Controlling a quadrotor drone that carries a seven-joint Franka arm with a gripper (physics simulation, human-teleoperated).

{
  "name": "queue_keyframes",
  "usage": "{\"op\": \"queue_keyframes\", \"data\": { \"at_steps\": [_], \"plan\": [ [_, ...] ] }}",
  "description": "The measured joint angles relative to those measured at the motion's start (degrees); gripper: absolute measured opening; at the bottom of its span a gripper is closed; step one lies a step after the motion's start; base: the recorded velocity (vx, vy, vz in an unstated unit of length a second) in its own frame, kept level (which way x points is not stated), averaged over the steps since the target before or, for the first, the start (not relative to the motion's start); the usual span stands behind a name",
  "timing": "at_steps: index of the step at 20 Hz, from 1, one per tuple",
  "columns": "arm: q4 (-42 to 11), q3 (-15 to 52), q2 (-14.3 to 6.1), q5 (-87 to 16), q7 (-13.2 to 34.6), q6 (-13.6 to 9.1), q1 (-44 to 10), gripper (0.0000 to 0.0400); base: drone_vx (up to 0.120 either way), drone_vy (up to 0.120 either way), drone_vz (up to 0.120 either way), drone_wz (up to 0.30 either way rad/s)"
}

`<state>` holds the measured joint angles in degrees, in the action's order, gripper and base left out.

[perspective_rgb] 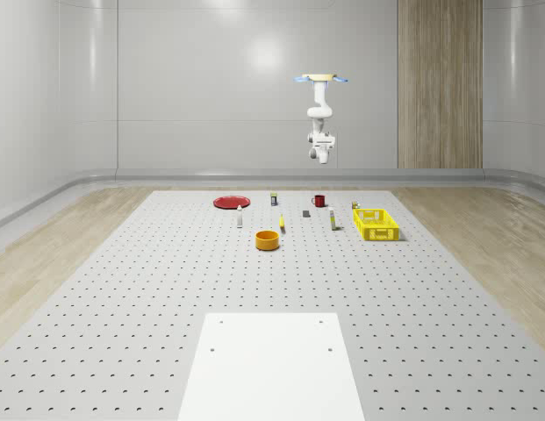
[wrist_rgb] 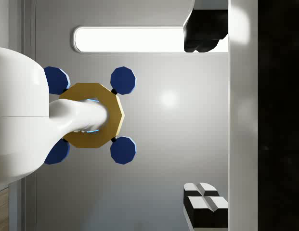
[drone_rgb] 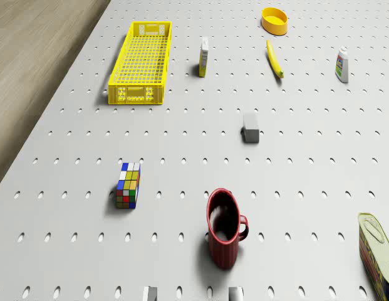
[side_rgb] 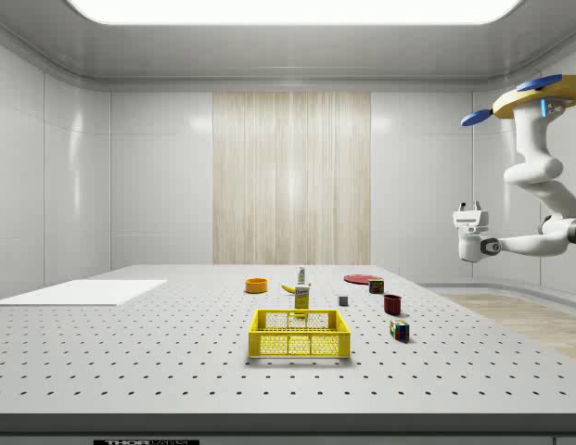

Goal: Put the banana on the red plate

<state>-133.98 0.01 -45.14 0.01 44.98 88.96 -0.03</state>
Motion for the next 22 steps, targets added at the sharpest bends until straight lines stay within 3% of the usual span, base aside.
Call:
{"op": "queue_keyframes", "data": {
  "at_steps": [5,11,22],
  "plan": [
    [6.09,0.07,1.06,0.05,-0.08,-4.80,-0.13,0.0400,0.000,0.000,0.000,0.000],
    [12.73,0.14,3.40,0.09,-0.12,-8.83,-0.24,0.0400,0.000,-0.113,0.000,0.000],
    [16.78,0.21,4.88,0.13,-0.17,-10.92,-0.36,0.0400,0.000,-0.120,0.000,0.000]
  ]
}}
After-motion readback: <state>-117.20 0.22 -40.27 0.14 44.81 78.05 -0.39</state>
